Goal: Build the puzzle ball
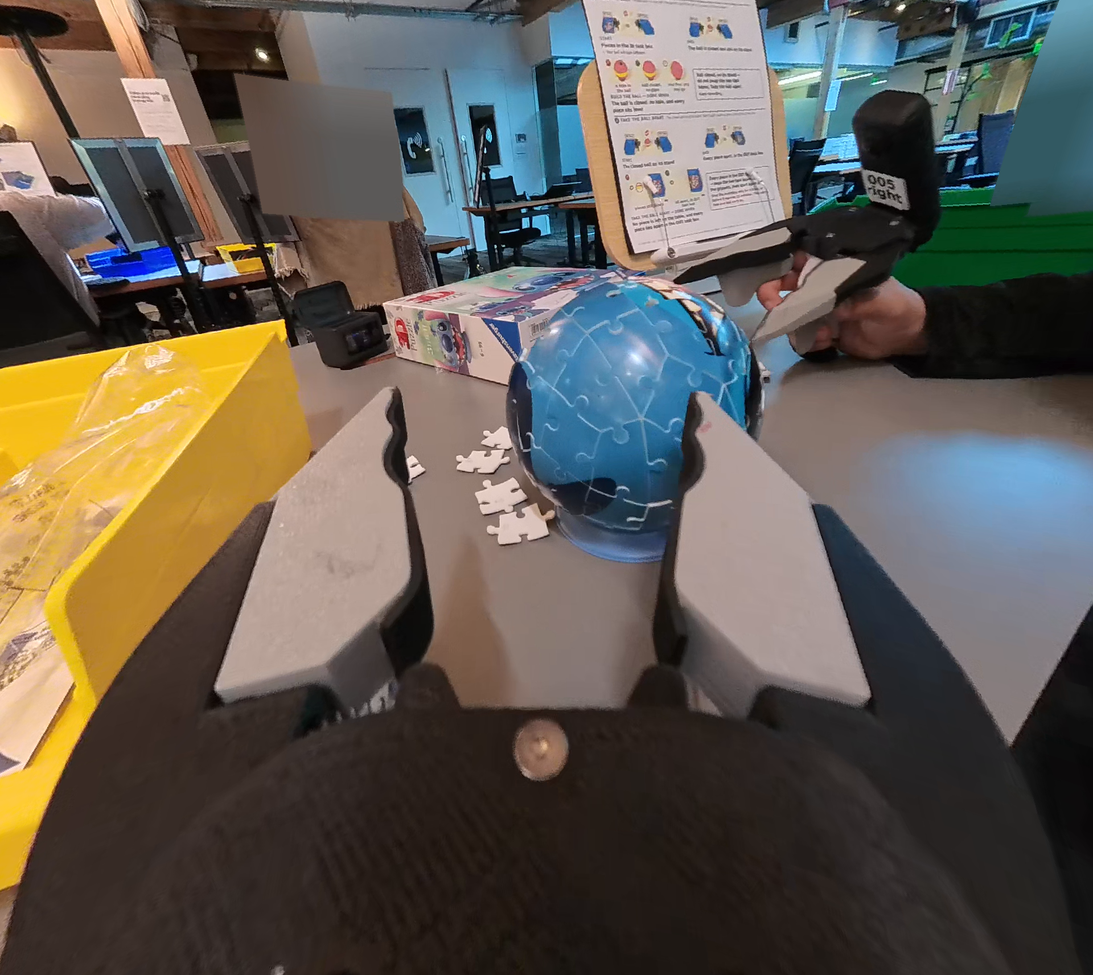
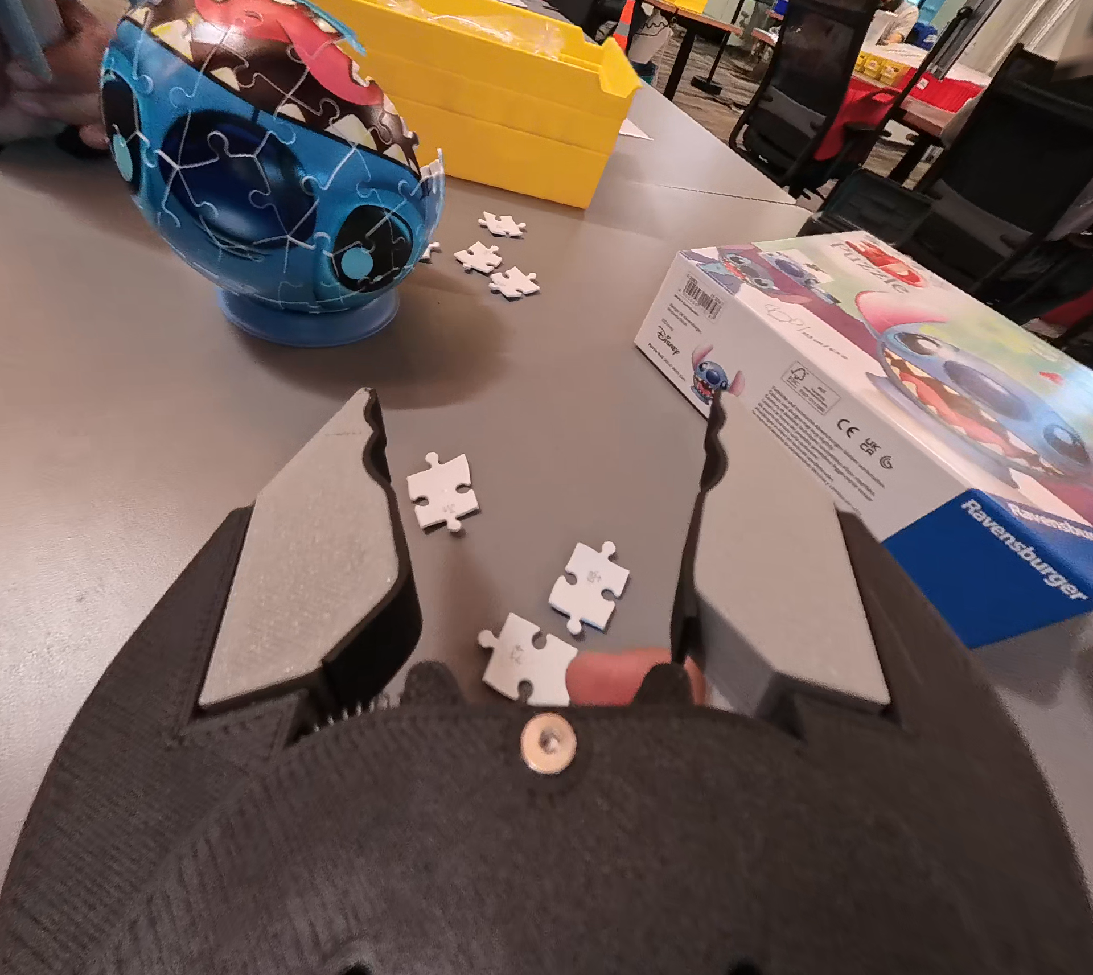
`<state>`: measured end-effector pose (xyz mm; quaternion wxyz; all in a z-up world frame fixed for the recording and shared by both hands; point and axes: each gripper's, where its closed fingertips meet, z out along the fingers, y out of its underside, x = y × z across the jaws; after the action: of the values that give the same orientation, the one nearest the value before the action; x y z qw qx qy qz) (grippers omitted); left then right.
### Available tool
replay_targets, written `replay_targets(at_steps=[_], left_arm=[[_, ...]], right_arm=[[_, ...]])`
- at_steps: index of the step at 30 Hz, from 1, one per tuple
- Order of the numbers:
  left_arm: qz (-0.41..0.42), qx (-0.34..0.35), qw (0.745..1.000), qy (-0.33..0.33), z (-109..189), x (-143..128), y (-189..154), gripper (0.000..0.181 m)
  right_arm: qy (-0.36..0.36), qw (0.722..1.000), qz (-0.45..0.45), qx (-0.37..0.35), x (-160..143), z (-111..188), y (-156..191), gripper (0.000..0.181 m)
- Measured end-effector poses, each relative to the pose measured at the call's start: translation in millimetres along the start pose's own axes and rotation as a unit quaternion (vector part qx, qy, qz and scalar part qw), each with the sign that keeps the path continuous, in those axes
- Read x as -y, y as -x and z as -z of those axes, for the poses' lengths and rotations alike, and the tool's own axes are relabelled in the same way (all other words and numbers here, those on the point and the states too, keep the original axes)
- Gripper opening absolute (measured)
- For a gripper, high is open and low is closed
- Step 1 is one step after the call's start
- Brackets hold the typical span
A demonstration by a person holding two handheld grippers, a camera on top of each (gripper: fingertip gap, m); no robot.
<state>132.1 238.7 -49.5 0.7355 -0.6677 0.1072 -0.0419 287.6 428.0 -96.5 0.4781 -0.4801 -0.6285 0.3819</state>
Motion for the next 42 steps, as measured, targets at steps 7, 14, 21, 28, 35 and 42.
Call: replay_targets(at_steps=[7,14,21,28,35,42], left_arm=[[0.002,0.008,1.0,0.007,-1.4,-1.8,2.3,0.092],[0.008,0.006,1.0,0.013,-2.5,-3.7,3.1,0.086],[0.016,0.009,1.0,0.018,-3.6,-5.3,5.8,0.086],[0.053,0.029,0.998,0.03,-5.4,-9.3,18.7,0.085],[0.062,0.028,0.997,0.035,-6.5,-11.0,20.0,0.088],[0.025,0.005,0.999,0.048,-10.0,-13.4,6.7,0.089]], right_arm=[[-0.006,1.0,-0.006,0.03,0.9,1.2,5.7,0.106],[-0.019,0.998,-0.012,0.065,4.0,4.0,12.8,0.105],[-0.023,0.995,-0.012,0.097,4.9,4.7,20.8,0.106],[-0.028,0.993,0.004,0.119,8.1,-0.5,30.0,0.104],[-0.041,0.992,0.003,0.117,11.2,0.3,28.7,0.098],[-0.028,0.994,0.047,0.09,8.7,-3.9,34.1,0.087]])
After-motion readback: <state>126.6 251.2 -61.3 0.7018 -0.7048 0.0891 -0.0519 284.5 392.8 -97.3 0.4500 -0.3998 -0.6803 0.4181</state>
